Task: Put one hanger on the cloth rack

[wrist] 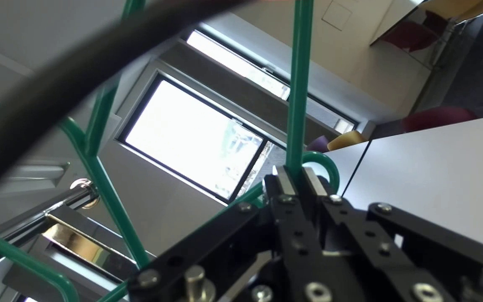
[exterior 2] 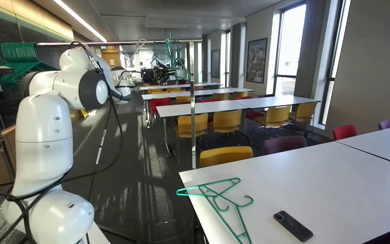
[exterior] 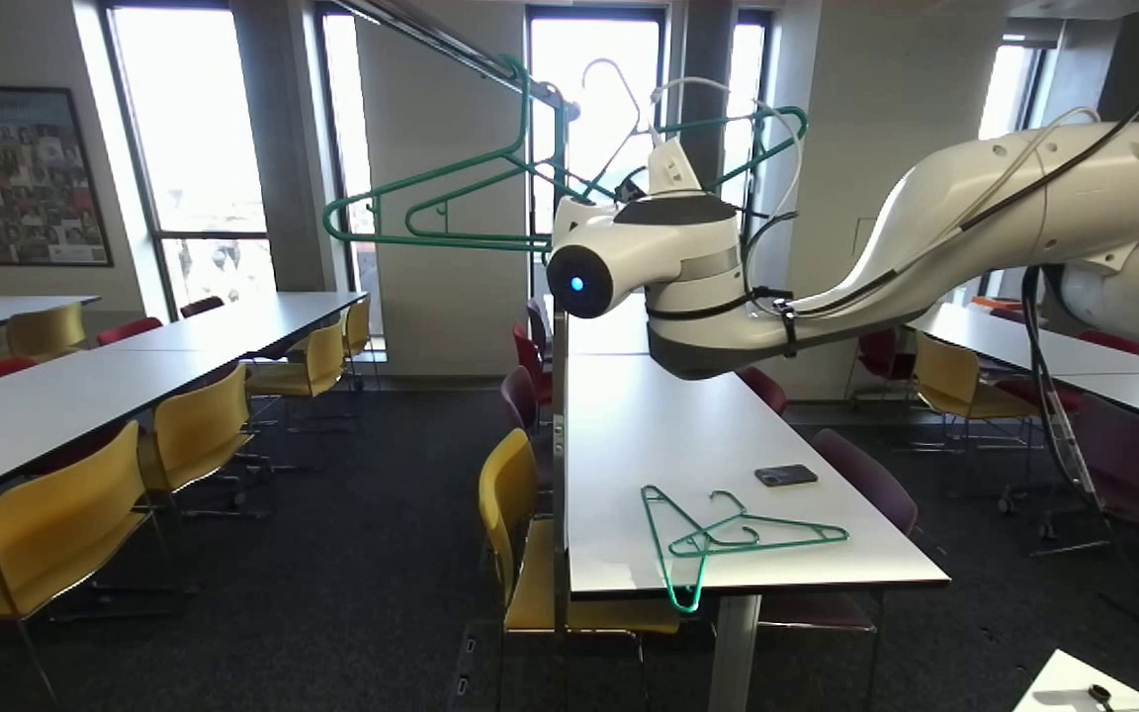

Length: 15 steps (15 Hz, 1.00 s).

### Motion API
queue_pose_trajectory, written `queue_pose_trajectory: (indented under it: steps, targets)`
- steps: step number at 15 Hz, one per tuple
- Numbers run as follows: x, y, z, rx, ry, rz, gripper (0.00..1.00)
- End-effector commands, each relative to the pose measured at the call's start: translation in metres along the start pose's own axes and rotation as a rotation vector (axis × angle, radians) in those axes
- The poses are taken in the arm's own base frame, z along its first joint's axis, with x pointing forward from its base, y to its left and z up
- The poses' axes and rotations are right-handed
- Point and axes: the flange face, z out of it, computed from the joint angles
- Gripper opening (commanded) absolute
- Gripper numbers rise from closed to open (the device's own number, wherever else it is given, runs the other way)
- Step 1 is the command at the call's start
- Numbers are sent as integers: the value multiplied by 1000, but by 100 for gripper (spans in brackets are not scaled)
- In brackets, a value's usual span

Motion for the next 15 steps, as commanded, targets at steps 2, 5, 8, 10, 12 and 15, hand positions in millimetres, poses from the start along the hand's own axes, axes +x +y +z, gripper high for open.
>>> queue_pose_trajectory:
  steps: [2, 5, 8, 10, 12, 15]
  targets:
    - [-1, 24, 7, 30, 10, -44, 2]
    - [-3, 35, 3, 21, 10, -61, 2]
    - [-2, 46, -4, 4, 22, -78, 2]
    - [1, 49, -10, -1, 38, -93, 2]
    - [6, 50, -13, -3, 48, -116, 2]
    - [14, 49, -15, -5, 58, -155, 2]
